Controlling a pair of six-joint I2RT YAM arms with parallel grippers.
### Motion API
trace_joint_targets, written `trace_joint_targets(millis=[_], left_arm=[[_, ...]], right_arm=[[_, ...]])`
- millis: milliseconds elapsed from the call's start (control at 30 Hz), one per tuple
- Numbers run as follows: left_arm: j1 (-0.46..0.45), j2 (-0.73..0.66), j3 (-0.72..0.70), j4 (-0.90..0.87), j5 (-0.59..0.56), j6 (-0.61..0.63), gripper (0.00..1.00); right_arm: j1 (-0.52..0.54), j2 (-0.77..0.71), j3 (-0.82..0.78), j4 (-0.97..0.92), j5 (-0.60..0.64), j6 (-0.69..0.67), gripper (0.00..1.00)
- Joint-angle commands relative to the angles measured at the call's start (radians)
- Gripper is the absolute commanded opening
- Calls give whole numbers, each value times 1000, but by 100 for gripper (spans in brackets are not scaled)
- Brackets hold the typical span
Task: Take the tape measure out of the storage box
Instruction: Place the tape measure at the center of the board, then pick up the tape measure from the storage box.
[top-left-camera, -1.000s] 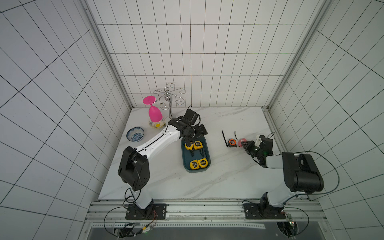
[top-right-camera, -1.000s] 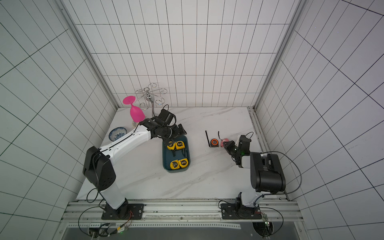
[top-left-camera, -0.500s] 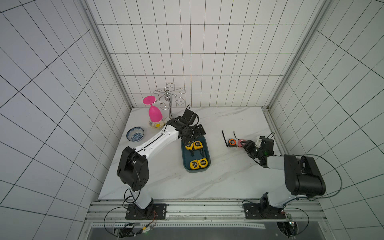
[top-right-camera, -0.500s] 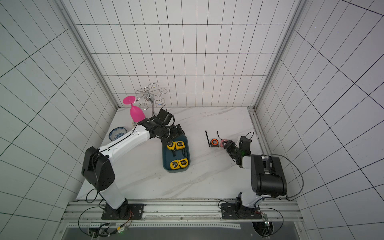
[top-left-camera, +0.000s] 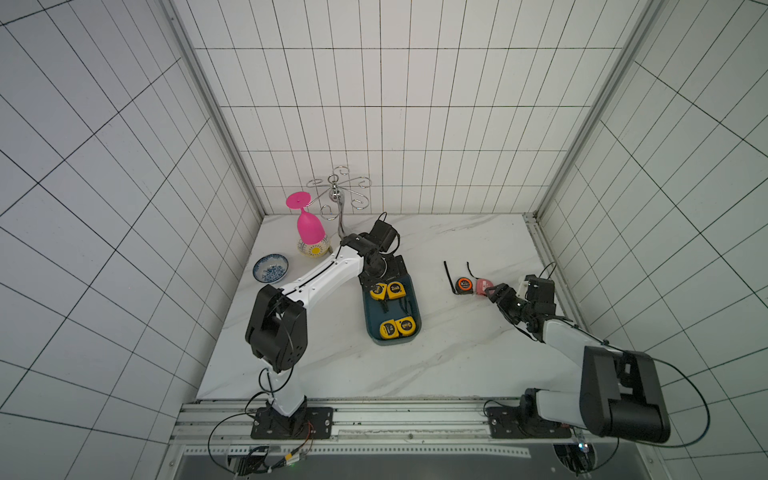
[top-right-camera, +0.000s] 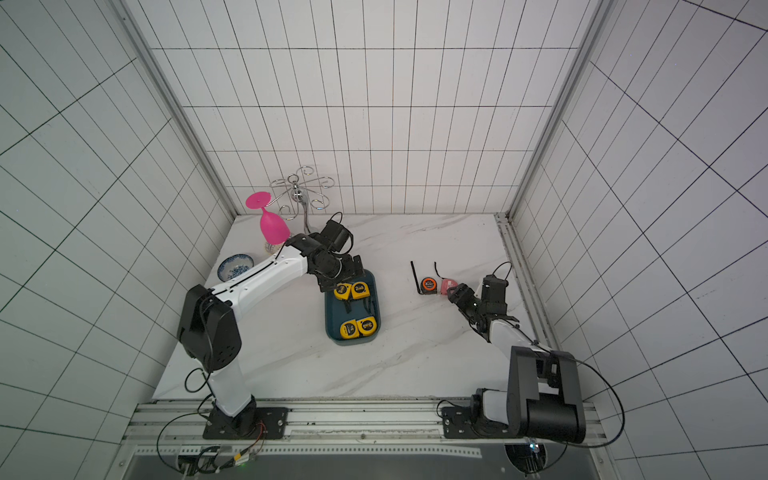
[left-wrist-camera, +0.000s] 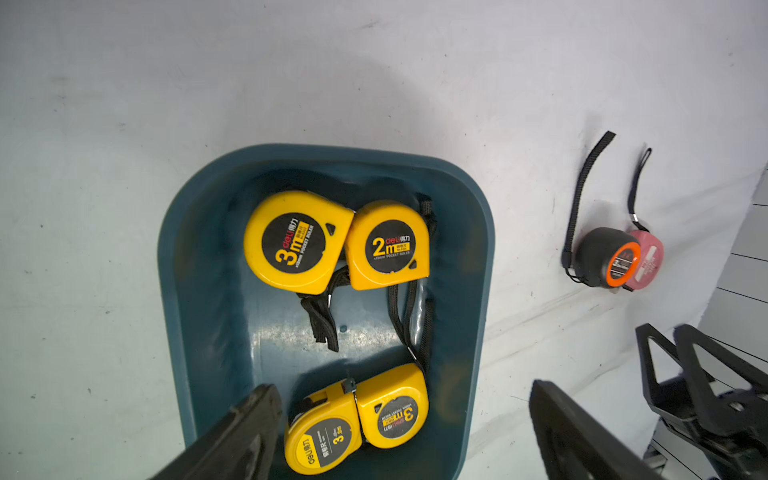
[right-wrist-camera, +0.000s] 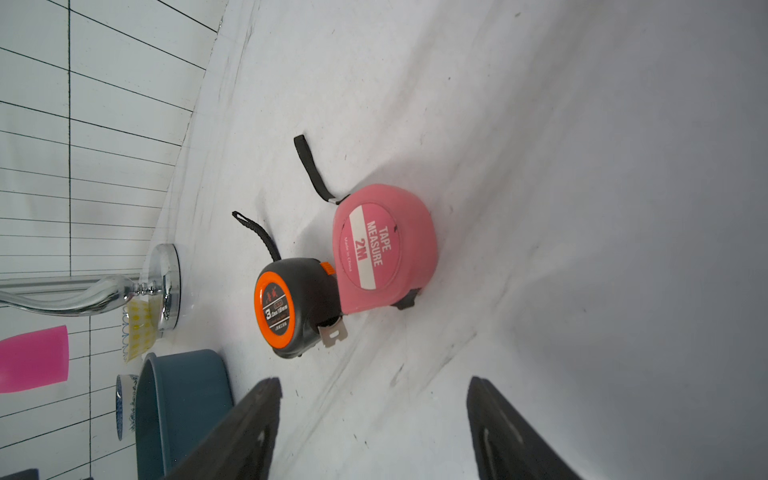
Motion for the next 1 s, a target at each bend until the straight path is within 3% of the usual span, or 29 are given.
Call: trace_joint_targets(millis=[0, 600, 967], left_arm=[[-1, 66, 62, -49, -52, 71, 96], [-11, 186, 53, 93, 46, -25, 85], [-39, 225, 65, 102, 2, -31, 78]], right_arm=[[-9, -33, 34, -73, 16, -27, 75], [-9, -85, 31, -107, 16, -35, 76], [-9, -72, 28, -93, 14, -34, 74]])
